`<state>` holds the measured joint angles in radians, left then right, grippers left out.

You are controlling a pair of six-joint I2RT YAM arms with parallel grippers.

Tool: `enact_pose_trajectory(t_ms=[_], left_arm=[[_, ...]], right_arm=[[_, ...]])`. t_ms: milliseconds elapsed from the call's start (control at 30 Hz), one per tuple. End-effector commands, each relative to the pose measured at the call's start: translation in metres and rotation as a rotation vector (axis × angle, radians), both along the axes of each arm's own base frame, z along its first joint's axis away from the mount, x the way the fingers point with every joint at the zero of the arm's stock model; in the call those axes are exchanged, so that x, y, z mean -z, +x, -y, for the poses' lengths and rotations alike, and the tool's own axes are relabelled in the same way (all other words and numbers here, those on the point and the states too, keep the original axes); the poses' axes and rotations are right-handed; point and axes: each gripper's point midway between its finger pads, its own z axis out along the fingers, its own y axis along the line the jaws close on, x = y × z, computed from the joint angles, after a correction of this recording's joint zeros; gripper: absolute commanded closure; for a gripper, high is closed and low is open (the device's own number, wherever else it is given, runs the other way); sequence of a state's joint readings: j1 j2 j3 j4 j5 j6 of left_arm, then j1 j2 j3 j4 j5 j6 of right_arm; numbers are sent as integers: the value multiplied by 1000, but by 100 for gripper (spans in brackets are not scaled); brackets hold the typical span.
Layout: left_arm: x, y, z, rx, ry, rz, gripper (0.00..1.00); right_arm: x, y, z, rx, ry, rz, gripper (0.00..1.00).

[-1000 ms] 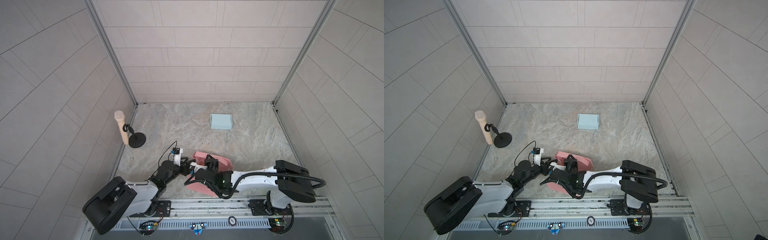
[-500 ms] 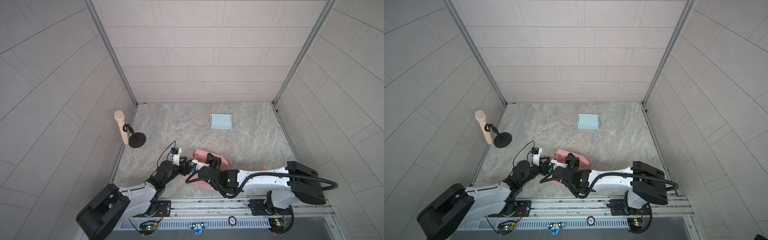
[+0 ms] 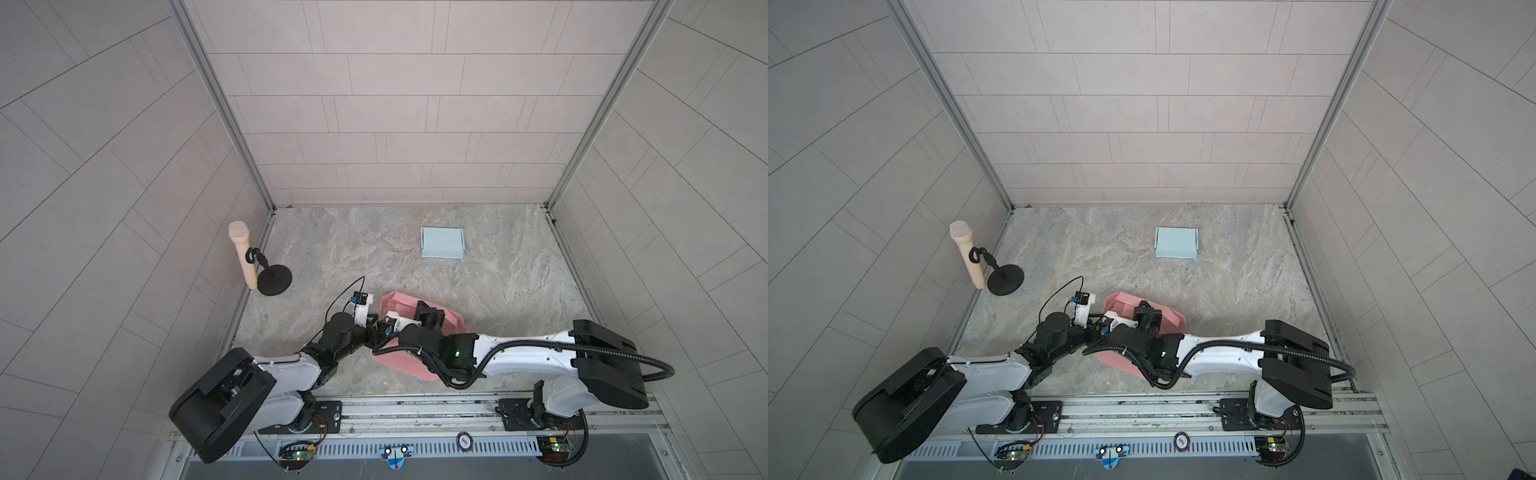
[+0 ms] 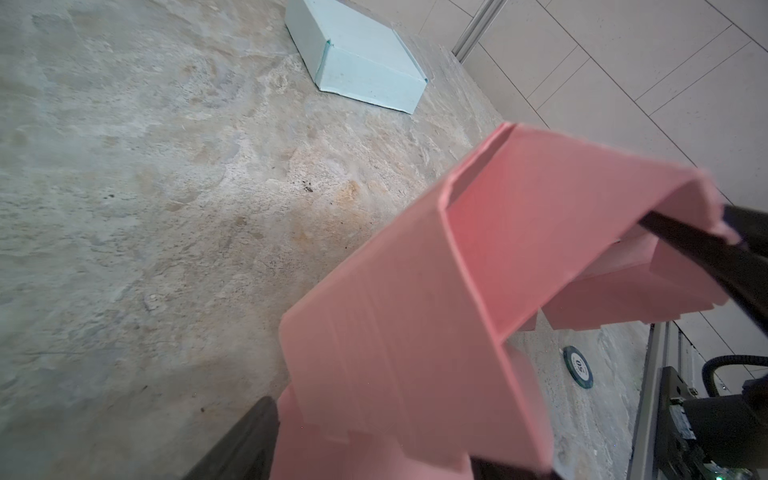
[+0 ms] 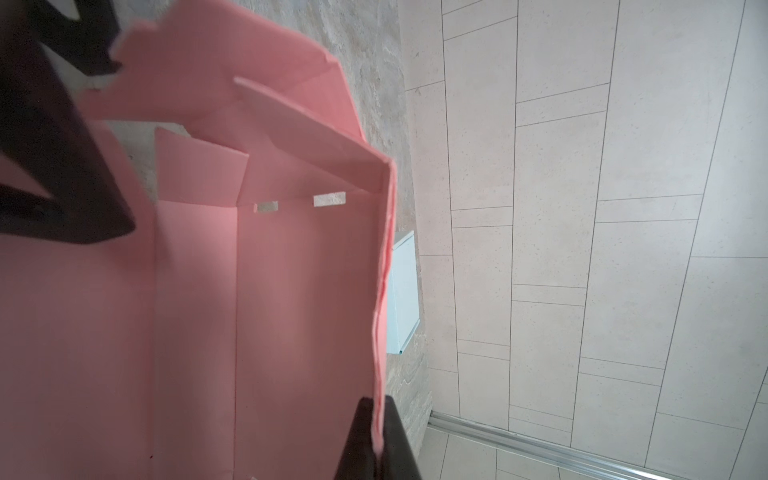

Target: Fold the paper box

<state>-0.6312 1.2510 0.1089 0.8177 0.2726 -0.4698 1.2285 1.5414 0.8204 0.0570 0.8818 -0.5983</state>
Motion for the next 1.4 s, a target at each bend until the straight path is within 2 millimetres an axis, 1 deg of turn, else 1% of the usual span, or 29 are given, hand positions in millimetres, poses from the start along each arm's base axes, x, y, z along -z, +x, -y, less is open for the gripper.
enact_pose_trajectory(t_ms=[0, 100, 167, 233, 300, 367, 433, 500, 567, 633, 667, 767, 833, 900, 1033, 1100, 1167, 1267, 1367], left_arm=[[-16, 6, 13, 42, -31, 54, 26], [-24, 3, 16, 60, -67, 61, 26], [-33, 3, 11, 38, -83, 80, 26], [-37, 4, 4, 13, -71, 87, 25], [-42, 7, -5, -20, -80, 84, 26], [-45, 14, -20, -72, -119, 64, 28], [-49, 25, -37, -130, -170, 53, 30], [-49, 32, -46, -166, -170, 35, 31], [-47, 41, -53, -211, -139, 13, 32], [-38, 48, -60, -247, -105, -26, 33], [-37, 53, -62, -259, -97, -38, 34], [-20, 66, -71, -291, 1, -84, 37], [-13, 73, -73, -301, 44, -94, 36], [-7, 80, -70, -292, 49, -105, 36], [7, 88, -45, -195, -5, -154, 34], [9, 89, -36, -165, -40, -160, 33], [12, 91, -34, -165, -58, -168, 33], [11, 96, -45, -214, -63, -162, 34], [10, 105, -62, -270, -56, -175, 34]], right_arm=[[8, 3, 5, 22, -53, 37, 99], [7, 6, 10, 40, -47, 53, 100], [3, 10, 16, 60, -23, 50, 100], [1, 13, 20, 67, -9, 46, 100], [0, 15, 23, 76, -12, 49, 100], [2, 17, 24, 81, -23, 48, 100], [6, 18, 24, 84, -42, 48, 100], [10, 19, 23, 87, -61, 52, 100], [12, 19, 23, 90, -74, 59, 100], [14, 19, 23, 88, -82, 57, 100], [15, 19, 23, 88, -86, 56, 100], [22, 20, 21, 86, -114, 50, 100], [28, 21, 20, 89, -134, 46, 100], [33, 22, 19, 88, -144, 40, 100], [36, 22, 18, 87, -150, 38, 100], [35, 23, 18, 87, -152, 37, 100], [37, 23, 19, 89, -156, 36, 100], [38, 24, 19, 95, -166, 36, 100], [36, 24, 19, 95, -159, 38, 100]])
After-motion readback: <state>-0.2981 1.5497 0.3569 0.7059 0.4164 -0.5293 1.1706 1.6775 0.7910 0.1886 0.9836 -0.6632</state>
